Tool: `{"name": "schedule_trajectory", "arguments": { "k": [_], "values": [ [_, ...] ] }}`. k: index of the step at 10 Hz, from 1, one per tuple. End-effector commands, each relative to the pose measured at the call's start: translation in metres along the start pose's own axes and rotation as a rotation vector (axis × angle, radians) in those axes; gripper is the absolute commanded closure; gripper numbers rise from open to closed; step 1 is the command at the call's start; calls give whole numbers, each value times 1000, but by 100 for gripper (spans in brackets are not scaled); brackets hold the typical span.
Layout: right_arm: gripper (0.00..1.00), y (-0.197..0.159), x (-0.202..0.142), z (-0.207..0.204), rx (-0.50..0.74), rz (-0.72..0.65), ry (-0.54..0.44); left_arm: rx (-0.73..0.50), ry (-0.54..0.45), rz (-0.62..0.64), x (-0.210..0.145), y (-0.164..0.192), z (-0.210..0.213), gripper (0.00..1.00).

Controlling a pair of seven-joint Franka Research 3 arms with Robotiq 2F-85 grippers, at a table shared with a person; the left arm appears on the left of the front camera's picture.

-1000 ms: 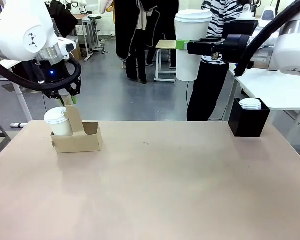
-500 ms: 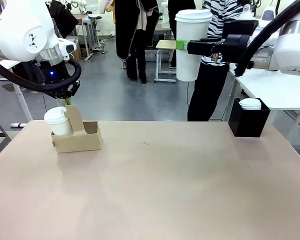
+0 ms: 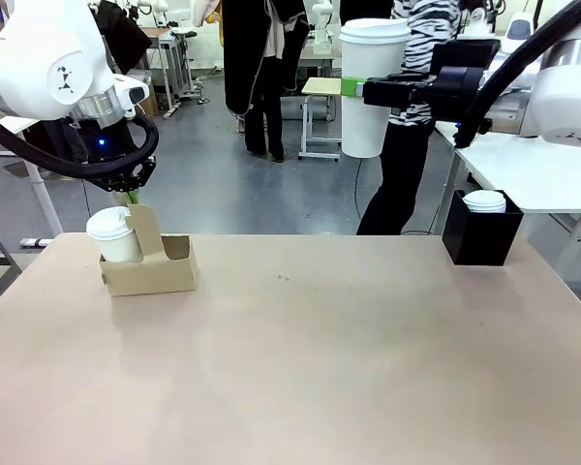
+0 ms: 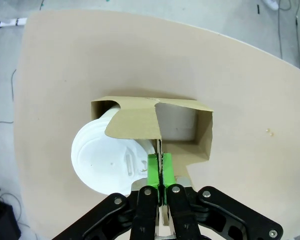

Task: Pour a drink into a cup and package it in a carrier.
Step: Position the Cup Carrier in the center of the table.

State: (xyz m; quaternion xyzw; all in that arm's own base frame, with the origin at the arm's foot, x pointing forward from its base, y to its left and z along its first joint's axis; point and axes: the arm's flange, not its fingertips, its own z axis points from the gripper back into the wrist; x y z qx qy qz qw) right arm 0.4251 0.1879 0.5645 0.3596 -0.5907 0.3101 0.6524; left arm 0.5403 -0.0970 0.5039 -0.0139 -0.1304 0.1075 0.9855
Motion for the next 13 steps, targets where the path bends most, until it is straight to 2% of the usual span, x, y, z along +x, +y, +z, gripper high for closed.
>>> {"name": "schedule_trajectory", "arguments": {
  "k": [1,2,4,7,13],
  "values": [
    [20,0,3,-6,-2,-1,-27,8,-7,32,-6,-2,15,98],
    [20,0,3,-6,-2,-1,-27,9,8,57,-15,-9,31,98],
    [20,0,3,-6,-2,-1,-27,26,-32,76,-45,-36,73,98],
    [20,0,3,-6,-2,-1,-27,42,-26,38,-108,-108,112,98],
    [20,0,3,-6,-2,-1,-27,56,-33,-59,-203,-216,81,98]
  ]
}}
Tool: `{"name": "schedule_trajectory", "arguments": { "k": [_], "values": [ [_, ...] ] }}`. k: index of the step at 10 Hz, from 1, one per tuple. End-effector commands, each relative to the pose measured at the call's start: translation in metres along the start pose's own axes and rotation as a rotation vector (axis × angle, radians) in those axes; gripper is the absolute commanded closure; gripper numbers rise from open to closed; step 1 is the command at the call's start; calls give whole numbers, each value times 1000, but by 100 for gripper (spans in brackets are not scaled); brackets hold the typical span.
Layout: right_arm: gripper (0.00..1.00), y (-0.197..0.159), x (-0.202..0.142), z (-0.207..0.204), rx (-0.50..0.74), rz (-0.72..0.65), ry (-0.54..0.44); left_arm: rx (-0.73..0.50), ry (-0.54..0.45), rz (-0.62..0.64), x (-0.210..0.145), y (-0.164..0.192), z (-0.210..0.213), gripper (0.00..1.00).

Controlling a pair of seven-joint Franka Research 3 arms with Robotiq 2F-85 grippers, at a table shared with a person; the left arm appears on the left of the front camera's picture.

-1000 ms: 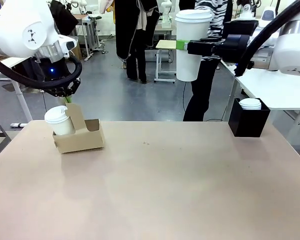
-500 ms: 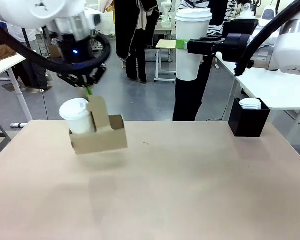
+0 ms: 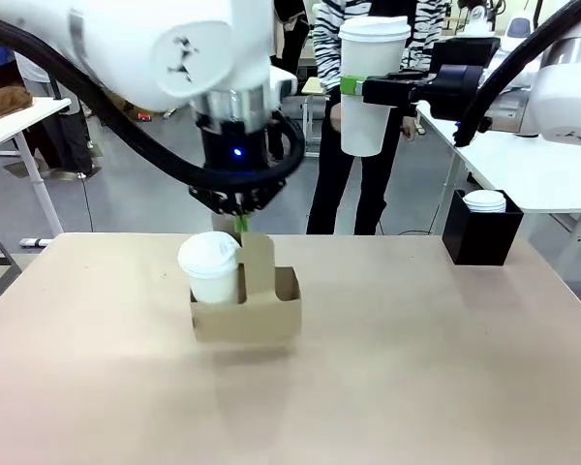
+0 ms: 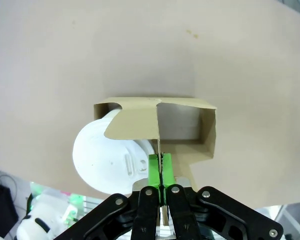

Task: Pour a drink into a cup and package it in a carrier.
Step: Position the Cup Carrier in the center of the table.

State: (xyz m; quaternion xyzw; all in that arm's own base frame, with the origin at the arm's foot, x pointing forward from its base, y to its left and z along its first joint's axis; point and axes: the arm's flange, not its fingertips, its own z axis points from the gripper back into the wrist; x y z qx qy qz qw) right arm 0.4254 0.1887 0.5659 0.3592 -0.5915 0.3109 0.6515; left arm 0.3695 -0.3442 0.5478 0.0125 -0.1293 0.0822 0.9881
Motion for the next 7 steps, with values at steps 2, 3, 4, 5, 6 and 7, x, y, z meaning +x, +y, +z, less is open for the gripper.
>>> {"name": "schedule_trajectory", "arguments": {
  "k": [2,3,4,5,6,7],
  "values": [
    [20,0,2,-5,-3,-4,-26,16,-36,-47,-20,-29,-22,98],
    [20,0,2,-5,-3,-4,-26,4,-32,-58,-27,-36,-31,98],
    [20,0,2,-5,-3,-4,-26,2,-34,-71,-35,-42,-39,98],
    [20,0,2,-5,-3,-4,-26,-4,-29,-98,-42,-47,-47,98],
    [20,0,2,-5,-3,-4,-26,-20,-18,-109,-46,-50,-52,98],
    [20,0,2,-5,-3,-4,-26,-15,8,-105,-49,-50,-54,98]
  ]
}}
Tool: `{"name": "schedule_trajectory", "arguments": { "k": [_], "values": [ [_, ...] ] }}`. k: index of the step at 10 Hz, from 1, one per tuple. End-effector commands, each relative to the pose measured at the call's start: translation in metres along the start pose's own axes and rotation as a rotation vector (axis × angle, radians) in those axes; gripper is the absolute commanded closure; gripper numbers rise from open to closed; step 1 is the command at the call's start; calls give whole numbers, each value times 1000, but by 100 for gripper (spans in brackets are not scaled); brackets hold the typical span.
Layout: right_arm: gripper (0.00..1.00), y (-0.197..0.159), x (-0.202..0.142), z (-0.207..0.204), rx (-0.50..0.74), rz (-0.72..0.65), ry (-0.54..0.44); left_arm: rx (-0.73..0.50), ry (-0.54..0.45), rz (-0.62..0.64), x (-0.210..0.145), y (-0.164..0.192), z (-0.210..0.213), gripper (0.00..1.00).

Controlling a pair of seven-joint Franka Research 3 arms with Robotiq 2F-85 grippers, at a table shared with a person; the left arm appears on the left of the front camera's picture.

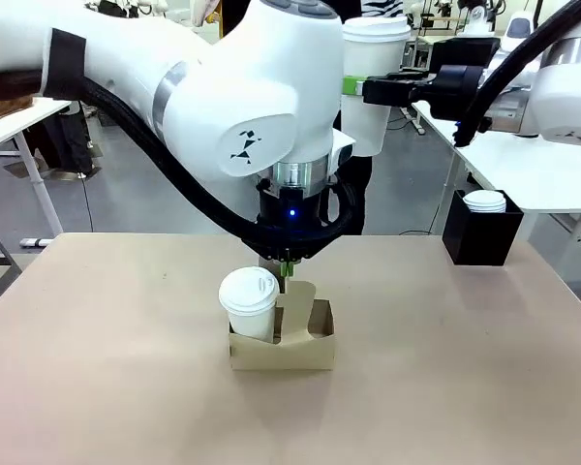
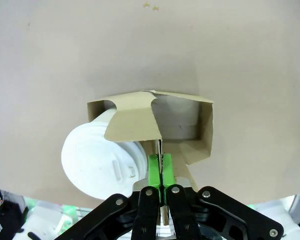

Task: Pour a drink into a cup and package it in a carrier.
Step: Position the Cup Carrier in the center of the table, then insert the held 600 ml Paper Cup into the Cup Carrier.

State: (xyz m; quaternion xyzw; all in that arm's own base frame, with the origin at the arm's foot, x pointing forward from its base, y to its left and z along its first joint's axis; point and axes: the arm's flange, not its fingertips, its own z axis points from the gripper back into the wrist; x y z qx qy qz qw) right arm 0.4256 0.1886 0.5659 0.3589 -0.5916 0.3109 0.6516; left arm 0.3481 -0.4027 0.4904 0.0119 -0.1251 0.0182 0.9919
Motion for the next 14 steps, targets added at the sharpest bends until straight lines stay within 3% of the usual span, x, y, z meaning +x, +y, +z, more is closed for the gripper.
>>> {"name": "schedule_trajectory", "arguments": {
  "k": [1,5,6,7,8,9,11,12,13,14],
  "values": [
    [20,0,2,-5,-2,-4,-26,3,-3,7,2,3,3,98],
    [20,0,2,-5,-2,-4,-26,3,-3,7,2,3,3,98],
    [20,0,2,-5,-2,-4,-26,-6,-3,8,5,1,4,91],
    [20,0,2,-5,-2,-4,-26,-46,21,-44,9,14,7,40],
    [20,0,2,-5,-2,-4,-26,-78,49,-55,14,27,13,33],
    [20,0,0,0,0,0,0,-99,72,-74,18,33,20,0],
    [20,-31,-12,11,73,-72,60,-147,90,-133,24,60,46,0],
    [20,-41,-27,19,168,-102,65,-167,107,-182,29,82,58,17],
    [20,-44,-43,26,266,-115,80,-167,135,-306,31,108,63,8],
    [20,-45,-58,32,338,-101,86,-187,98,-447,33,137,65,0]
  ]
}}
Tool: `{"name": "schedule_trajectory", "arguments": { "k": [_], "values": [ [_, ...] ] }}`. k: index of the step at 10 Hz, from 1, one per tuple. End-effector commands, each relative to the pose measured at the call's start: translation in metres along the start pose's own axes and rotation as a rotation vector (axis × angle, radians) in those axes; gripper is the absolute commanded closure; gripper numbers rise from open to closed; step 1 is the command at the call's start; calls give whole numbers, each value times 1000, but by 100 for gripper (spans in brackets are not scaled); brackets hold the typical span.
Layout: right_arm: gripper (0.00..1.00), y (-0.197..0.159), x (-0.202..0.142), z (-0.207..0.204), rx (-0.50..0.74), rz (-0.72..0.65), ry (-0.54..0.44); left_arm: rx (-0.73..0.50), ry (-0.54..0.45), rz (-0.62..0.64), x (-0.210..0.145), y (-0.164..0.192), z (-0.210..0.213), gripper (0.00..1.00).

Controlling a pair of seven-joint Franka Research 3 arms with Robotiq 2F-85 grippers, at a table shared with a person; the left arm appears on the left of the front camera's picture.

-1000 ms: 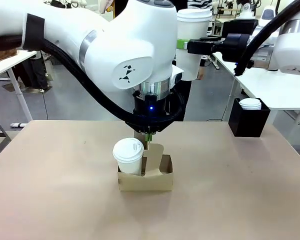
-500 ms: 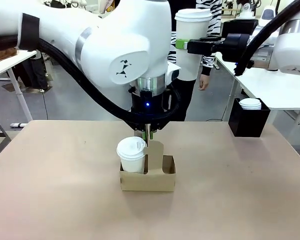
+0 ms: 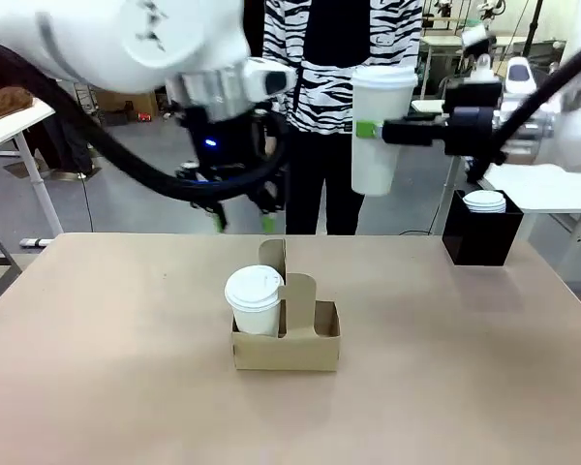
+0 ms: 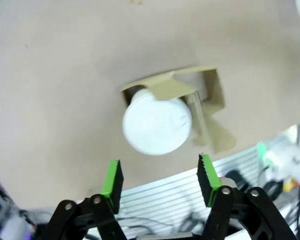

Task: Pour a drink into a cup and package it in a carrier.
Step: Insert the held 600 ml Paper Cup into the Cup Carrier.

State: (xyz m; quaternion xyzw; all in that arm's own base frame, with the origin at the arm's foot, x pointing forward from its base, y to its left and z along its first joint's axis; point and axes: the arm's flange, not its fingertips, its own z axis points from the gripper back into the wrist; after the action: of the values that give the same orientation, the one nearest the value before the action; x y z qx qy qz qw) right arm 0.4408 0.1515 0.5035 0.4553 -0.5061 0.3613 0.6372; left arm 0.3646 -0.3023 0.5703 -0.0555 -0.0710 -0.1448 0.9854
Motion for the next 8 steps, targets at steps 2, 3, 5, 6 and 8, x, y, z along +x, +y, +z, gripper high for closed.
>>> {"name": "schedule_trajectory", "arguments": {
  "k": [2,3,5,6,8],
  "values": [
    [20,-6,-37,5,212,71,34,-11,-135,-260,-28,93,3,0],
    [20,-5,-56,-7,261,59,38,-8,-145,-277,-32,118,-1,0],
    [20,-12,-70,-20,143,49,54,-8,-220,-245,-30,132,-14,0],
    [20,-1,-61,-8,235,31,42,15,-126,-262,-24,122,8,0],
    [20,-1,-61,-8,235,31,42,15,-126,-262,-24,122,8,0]
  ]
}}
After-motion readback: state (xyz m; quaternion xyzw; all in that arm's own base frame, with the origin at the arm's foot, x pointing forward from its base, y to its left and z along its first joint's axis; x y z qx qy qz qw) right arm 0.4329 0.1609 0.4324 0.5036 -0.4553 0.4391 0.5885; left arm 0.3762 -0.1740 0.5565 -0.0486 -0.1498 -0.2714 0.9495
